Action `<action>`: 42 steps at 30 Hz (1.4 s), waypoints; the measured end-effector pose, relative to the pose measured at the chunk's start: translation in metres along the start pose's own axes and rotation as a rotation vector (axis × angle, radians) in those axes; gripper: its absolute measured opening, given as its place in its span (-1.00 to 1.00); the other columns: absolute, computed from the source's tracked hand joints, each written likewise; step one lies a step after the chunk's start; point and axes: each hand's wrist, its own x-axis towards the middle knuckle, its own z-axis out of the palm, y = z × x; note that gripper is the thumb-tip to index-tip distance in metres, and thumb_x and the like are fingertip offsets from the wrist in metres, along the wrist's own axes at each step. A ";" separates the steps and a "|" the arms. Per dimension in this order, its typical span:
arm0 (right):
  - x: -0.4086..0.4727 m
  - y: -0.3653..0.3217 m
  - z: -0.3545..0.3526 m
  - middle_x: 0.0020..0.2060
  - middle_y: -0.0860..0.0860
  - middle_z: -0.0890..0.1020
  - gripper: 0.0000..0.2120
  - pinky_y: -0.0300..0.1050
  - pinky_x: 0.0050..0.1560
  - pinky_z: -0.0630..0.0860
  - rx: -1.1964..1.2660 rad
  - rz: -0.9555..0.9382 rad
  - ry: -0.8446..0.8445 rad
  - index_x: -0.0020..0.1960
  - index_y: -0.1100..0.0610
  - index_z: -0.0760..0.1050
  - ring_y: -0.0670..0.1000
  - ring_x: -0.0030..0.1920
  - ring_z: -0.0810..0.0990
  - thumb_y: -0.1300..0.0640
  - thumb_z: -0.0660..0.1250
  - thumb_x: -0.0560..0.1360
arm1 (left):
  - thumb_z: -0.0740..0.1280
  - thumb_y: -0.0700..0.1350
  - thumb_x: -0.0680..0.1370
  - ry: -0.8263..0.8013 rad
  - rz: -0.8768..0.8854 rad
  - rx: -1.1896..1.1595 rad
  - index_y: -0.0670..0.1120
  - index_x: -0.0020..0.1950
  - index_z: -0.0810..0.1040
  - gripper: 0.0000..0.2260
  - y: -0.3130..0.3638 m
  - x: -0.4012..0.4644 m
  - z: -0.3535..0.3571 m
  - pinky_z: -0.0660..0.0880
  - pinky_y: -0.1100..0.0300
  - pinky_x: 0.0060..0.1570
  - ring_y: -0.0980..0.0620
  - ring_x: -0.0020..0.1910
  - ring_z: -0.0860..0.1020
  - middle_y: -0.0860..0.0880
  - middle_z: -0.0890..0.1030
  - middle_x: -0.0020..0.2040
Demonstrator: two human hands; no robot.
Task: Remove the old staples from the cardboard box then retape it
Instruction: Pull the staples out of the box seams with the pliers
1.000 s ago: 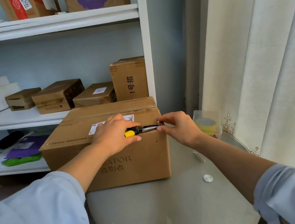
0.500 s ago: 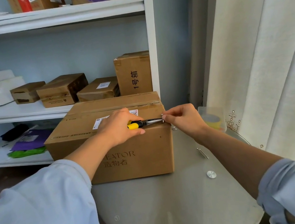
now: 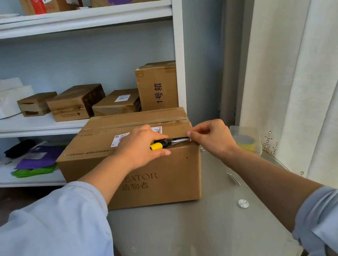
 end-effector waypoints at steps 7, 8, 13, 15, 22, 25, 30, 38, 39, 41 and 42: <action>0.001 0.002 -0.001 -0.17 -0.04 0.68 -0.89 0.07 0.05 0.60 0.012 -0.007 -0.007 -0.07 0.06 0.68 -0.03 -0.08 0.62 0.04 0.42 0.48 | 0.32 0.19 0.49 -0.002 0.026 0.115 0.18 0.34 0.45 -0.58 0.003 0.001 -0.002 0.50 0.02 -0.01 0.02 0.10 0.39 0.02 0.43 0.02; 0.001 0.002 -0.001 -0.16 -0.04 0.68 -0.88 0.06 0.06 0.60 0.013 -0.007 -0.008 -0.06 0.08 0.68 -0.03 -0.08 0.62 0.06 0.43 0.47 | 0.32 0.19 0.49 -0.015 0.019 0.116 0.18 0.33 0.46 -0.58 0.003 0.002 -0.003 0.50 0.01 -0.01 0.01 0.09 0.40 0.02 0.43 0.02; 0.001 0.000 -0.003 -0.15 -0.03 0.68 -0.89 0.02 0.07 0.60 0.002 0.008 -0.003 -0.05 0.10 0.68 -0.04 -0.07 0.62 0.10 0.44 0.47 | 0.33 0.20 0.48 -0.054 0.008 0.080 0.18 0.32 0.47 -0.58 0.002 0.006 -0.007 0.48 0.08 -0.07 0.02 0.03 0.42 0.03 0.43 0.02; 0.000 -0.002 -0.002 -0.14 -0.02 0.68 -0.89 0.01 0.04 0.60 -0.038 -0.002 0.015 -0.05 0.09 0.67 -0.03 -0.08 0.62 0.08 0.42 0.48 | 0.33 0.20 0.47 -0.066 0.003 0.068 0.17 0.30 0.49 -0.59 0.001 0.007 -0.007 0.47 0.11 -0.11 0.03 0.01 0.42 0.03 0.44 0.02; 0.015 -0.018 0.004 -0.21 -0.01 0.66 -0.87 0.08 -0.01 0.62 0.072 -0.014 0.163 -0.14 0.06 0.60 0.01 -0.13 0.64 0.10 0.31 0.55 | 0.37 0.13 0.47 0.030 -0.025 -0.210 0.05 0.21 0.57 -0.65 0.007 0.009 -0.008 0.42 0.13 -0.10 0.05 -0.06 0.44 0.09 0.47 -0.09; 0.019 -0.019 0.003 -0.20 -0.01 0.67 -0.84 0.06 -0.02 0.62 0.153 0.011 0.220 -0.15 0.02 0.50 0.00 -0.14 0.67 0.10 0.24 0.59 | 0.40 0.16 0.44 0.007 -0.036 -0.076 0.12 0.25 0.53 -0.60 0.011 0.010 0.002 0.45 0.06 0.00 0.01 0.06 0.43 0.05 0.46 0.02; 0.024 0.000 -0.006 -0.22 0.04 0.69 -0.84 -0.02 -0.06 0.64 0.260 0.155 0.291 0.06 0.16 0.50 -0.06 -0.30 0.68 0.08 0.23 0.60 | 0.39 0.15 0.46 0.088 -0.093 -0.008 0.16 0.23 0.54 -0.65 0.024 0.017 0.011 0.48 0.09 -0.05 -0.04 0.12 0.49 0.04 0.58 0.12; 0.034 0.051 -0.009 -0.21 0.07 0.66 -0.88 0.02 0.02 0.63 0.159 0.316 0.236 -0.14 0.12 0.56 -0.01 -0.27 0.67 0.31 0.35 0.50 | 0.32 0.16 0.50 0.160 -0.161 0.118 0.12 0.20 0.56 -0.69 0.045 0.036 0.024 0.39 0.09 -0.09 -0.07 0.11 0.50 -0.01 0.58 0.07; 0.034 0.057 -0.008 -0.29 0.05 0.65 -0.83 0.03 0.03 0.62 0.132 0.335 0.213 -0.24 0.10 0.54 0.01 -0.25 0.68 0.30 0.37 0.49 | 0.32 0.17 0.50 0.160 -0.161 0.126 0.12 0.19 0.56 -0.70 0.044 0.038 0.024 0.39 0.08 -0.09 -0.07 0.10 0.50 -0.01 0.58 0.06; 0.034 0.071 -0.008 -0.41 0.01 0.62 -0.76 0.06 0.04 0.61 0.086 0.386 0.175 -0.34 0.07 0.50 0.03 -0.23 0.67 0.26 0.39 0.47 | 0.31 0.17 0.50 0.166 -0.172 0.140 0.11 0.18 0.56 -0.70 0.046 0.042 0.028 0.38 0.09 -0.11 -0.07 0.09 0.50 -0.01 0.58 0.05; 0.033 0.078 -0.007 -0.44 0.01 0.61 -0.76 0.06 0.03 0.61 0.072 0.408 0.162 -0.35 0.08 0.50 0.03 -0.25 0.67 0.24 0.40 0.47 | 0.31 0.18 0.50 0.179 -0.182 0.150 0.10 0.18 0.56 -0.70 0.047 0.043 0.029 0.37 0.08 -0.11 -0.07 0.09 0.49 -0.02 0.58 0.05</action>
